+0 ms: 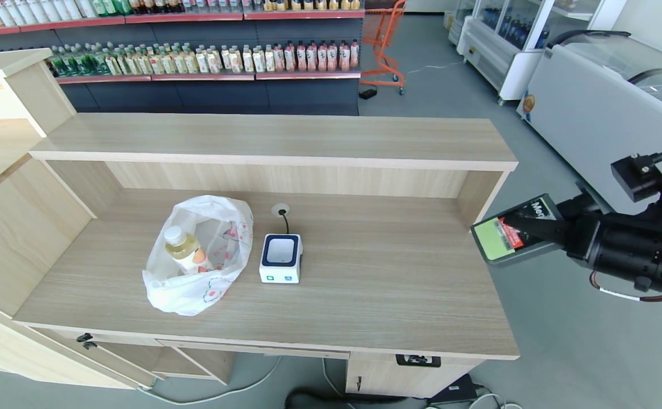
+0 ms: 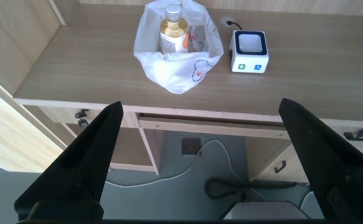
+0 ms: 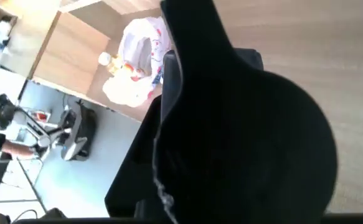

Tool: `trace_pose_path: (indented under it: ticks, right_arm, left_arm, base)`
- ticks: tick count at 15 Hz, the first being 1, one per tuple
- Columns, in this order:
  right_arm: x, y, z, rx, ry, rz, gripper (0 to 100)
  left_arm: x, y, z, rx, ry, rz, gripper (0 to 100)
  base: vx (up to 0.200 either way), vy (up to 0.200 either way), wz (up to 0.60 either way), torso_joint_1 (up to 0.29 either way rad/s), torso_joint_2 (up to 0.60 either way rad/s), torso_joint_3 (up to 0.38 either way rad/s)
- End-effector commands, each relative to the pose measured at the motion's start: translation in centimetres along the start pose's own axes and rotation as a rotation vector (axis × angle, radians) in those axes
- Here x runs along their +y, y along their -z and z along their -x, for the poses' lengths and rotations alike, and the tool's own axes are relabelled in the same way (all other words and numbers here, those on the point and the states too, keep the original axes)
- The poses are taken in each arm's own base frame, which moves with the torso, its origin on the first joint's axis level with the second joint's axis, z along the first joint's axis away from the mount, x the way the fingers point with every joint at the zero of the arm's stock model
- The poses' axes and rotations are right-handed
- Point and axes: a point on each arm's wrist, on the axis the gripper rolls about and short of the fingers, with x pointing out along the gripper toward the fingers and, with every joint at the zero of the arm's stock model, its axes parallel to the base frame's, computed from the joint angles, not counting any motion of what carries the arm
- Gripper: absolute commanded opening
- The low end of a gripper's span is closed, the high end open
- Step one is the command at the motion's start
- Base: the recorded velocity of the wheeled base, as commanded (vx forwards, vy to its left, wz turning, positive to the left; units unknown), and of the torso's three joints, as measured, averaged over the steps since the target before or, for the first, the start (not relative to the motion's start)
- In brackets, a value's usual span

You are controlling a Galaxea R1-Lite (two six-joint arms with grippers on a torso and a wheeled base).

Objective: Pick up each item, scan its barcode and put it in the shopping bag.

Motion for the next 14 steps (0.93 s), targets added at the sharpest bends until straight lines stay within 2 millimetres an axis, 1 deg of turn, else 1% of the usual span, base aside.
trace_pose_path:
  ticks: [1,2,5,9,11,14]
  right_arm:
    - [0.4,-1.0,0.8,-0.042,0.038,-0.101,0]
    - [0.7,-0.9,0.7,-0.043,0.038,-0.126,0]
    - [0.8,-0.8,0.8,-0.051,0.054,-0.124,0]
    - [1.4,-0.5,2.1,-0.028,0.076,-0.141,0]
    - [1.3,0.1,2.3,-0.011,0.085,-0.151,0]
    - [1.0,0.3,2.0,-0.001,0.092,-0.155,0]
  left_arm:
    - [0.0,0.0,0.0,-0.001,0.000,-0.001,100]
    - [0.0,0.0,0.0,-0.001,0.000,0.000,100]
    - [0.0,0.0,0.0,-0.001,0.000,0.000,100]
    - [0.0,0.0,0.0,-0.001,0.000,-0.003,100]
    - [0.0,0.0,0.0,-0.001,0.000,-0.001,100]
    - [0.0,0.0,0.0,-0.001,0.000,-0.001,100]
  base:
    - [0.000,0.000,0.00,0.000,0.00,0.000]
    - [0.000,0.000,0.00,0.000,0.00,0.000]
    - [0.000,0.000,0.00,0.000,0.00,0.000]
    - [0.000,0.000,0.00,0.000,0.00,0.000]
    - [0.000,0.200,0.00,0.000,0.00,0.005]
    - [0.000,0.200,0.00,-0.001,0.00,0.004]
